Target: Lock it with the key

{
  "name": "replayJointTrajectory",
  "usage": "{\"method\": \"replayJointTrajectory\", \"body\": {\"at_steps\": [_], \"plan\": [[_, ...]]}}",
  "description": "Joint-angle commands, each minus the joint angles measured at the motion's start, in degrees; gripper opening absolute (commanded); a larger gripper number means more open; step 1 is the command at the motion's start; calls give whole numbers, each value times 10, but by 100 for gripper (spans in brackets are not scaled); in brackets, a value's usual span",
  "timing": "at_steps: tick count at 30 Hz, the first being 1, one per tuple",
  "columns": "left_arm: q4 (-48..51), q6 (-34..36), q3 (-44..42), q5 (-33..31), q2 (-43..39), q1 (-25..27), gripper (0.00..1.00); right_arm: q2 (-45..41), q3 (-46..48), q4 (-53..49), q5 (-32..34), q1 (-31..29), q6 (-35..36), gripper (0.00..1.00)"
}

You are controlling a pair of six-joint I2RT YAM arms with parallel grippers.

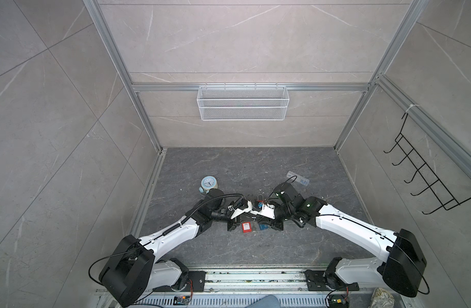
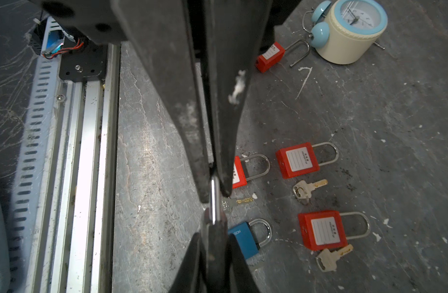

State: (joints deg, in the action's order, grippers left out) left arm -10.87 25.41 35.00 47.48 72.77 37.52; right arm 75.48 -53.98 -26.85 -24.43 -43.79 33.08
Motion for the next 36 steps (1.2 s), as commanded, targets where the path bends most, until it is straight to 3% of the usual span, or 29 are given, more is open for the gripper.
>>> {"method": "replayJointTrajectory", "body": {"at_steps": [1, 23, 29, 36], "plan": [[-77, -42, 25, 81, 25, 44, 0, -22, -8, 231, -54, -31, 14, 0], [-60, -38, 60, 111, 54, 44, 0, -46, 36, 289, 30, -85, 119, 0], [-64, -5, 51, 107, 46, 55, 0, -49, 38, 326, -13, -85, 94, 0], [-55, 59, 26, 60, 7, 72, 0, -23, -23, 232, -114, -77, 85, 0]]}}
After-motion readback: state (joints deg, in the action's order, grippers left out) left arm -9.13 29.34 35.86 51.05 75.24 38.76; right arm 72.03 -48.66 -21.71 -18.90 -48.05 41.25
